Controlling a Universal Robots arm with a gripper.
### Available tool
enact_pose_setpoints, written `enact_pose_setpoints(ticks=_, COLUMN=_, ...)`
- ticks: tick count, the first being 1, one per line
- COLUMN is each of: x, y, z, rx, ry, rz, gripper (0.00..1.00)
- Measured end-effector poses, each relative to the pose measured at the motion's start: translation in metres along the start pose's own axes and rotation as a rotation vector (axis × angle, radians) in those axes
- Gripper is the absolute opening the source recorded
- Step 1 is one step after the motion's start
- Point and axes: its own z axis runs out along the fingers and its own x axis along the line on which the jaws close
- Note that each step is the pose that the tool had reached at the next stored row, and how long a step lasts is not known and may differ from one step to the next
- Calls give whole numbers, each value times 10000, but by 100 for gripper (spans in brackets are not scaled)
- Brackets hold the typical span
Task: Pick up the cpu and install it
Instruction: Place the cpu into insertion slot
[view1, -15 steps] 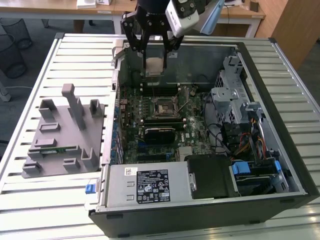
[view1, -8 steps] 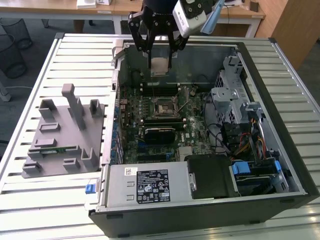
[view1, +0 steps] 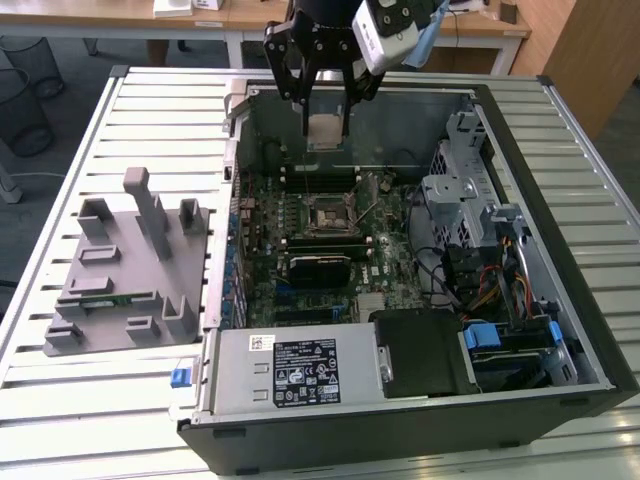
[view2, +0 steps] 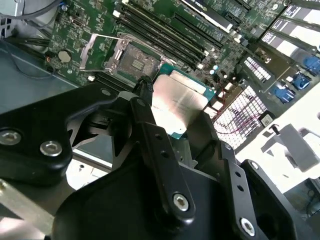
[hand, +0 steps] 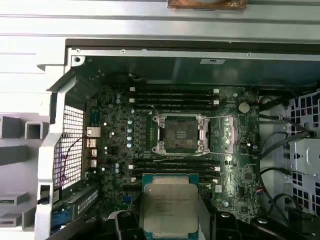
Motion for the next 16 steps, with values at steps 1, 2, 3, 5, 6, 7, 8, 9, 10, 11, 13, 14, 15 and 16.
enact_pose_setpoints(ticks=1, x=-2, y=2, z=1, rx=0, ry=-7, rz=91, gripper=53)
enact_pose_setpoints(ticks=2, x=-3, y=3, z=2, rx=-1, ry=-17, rz=190, gripper=53)
enact_pose_setpoints(ticks=3, x=-3, y=4, z=3, rx=-1, ry=-27, rz=304, gripper=53)
enact_pose_setpoints(ticks=5, x=-3, y=6, z=7, rx=0, ry=-48, rz=550, gripper=53)
enact_pose_setpoints(ticks=6, x=-3, y=6, z=8, rx=0, ry=-59, rz=678, gripper=53)
enact_pose_setpoints(ticks=7, x=-3, y=7, z=10, rx=0, ry=-70, rz=800, gripper=53)
enact_pose_setpoints(ticks=8, x=-3, y=7, z=12, rx=0, ry=-81, rz=925, gripper=53)
enact_pose_setpoints(ticks=9, x=-3, y=8, z=13, rx=1, ry=-92, rz=1048, gripper=53)
enact_pose_setpoints(ticks=10, x=-4, y=8, z=15, rx=1, ry=-103, rz=1169, gripper=53)
enact_pose_setpoints(ticks=11, x=-3, y=9, z=17, rx=0, ry=-115, rz=1303, gripper=53)
enact_pose_setpoints(ticks=13, x=-4, y=10, z=21, rx=1, ry=-136, rz=1546, gripper=53)
enact_pose_setpoints(ticks=14, x=-4, y=11, z=23, rx=0, ry=-147, rz=1670, gripper=53)
enact_pose_setpoints(ticks=15, x=-4, y=11, z=25, rx=1, ry=-158, rz=1792, gripper=53)
enact_pose_setpoints(ticks=16, x=-4, y=11, z=27, rx=1, ry=-168, rz=1916, gripper=53)
